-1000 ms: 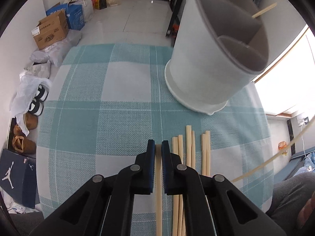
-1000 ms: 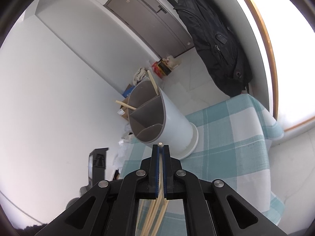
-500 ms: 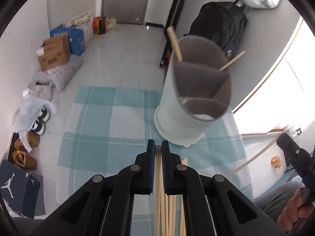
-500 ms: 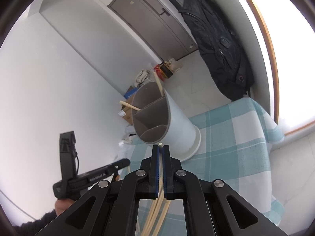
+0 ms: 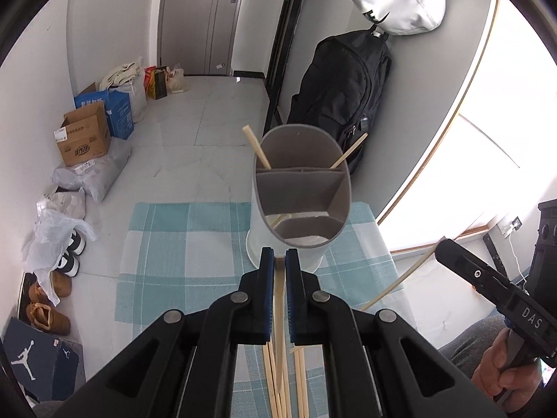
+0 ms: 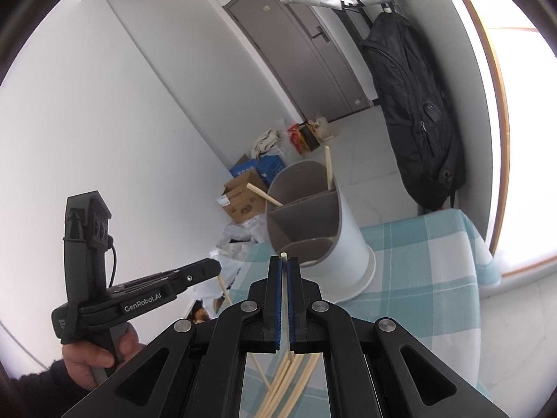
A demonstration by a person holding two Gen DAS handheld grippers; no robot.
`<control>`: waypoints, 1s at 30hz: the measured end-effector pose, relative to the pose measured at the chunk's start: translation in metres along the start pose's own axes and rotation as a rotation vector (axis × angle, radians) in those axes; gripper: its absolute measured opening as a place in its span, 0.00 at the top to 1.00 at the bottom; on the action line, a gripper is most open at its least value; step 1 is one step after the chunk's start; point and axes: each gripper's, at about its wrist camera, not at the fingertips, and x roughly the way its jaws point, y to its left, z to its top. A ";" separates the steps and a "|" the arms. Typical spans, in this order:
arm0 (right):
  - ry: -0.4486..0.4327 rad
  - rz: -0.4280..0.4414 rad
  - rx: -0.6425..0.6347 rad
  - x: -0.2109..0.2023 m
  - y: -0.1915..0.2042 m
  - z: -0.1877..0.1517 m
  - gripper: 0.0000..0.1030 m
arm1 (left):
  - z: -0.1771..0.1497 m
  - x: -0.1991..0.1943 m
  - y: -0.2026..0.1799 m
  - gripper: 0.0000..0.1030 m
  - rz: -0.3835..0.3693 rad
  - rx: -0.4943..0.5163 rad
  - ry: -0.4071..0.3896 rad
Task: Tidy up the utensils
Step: 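Lift both held chopsticks up over the white utensil holder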
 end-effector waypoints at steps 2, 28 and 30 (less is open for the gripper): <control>-0.001 0.001 -0.012 -0.001 0.005 0.005 0.98 | 0.004 -0.004 -0.003 0.98 -0.002 0.011 -0.009; -0.040 -0.029 -0.097 -0.012 0.042 0.132 0.98 | 0.120 -0.042 -0.016 0.98 -0.100 0.008 -0.119; -0.049 -0.031 -0.105 -0.011 0.043 0.143 0.98 | 0.130 -0.042 -0.017 0.98 -0.098 0.017 -0.138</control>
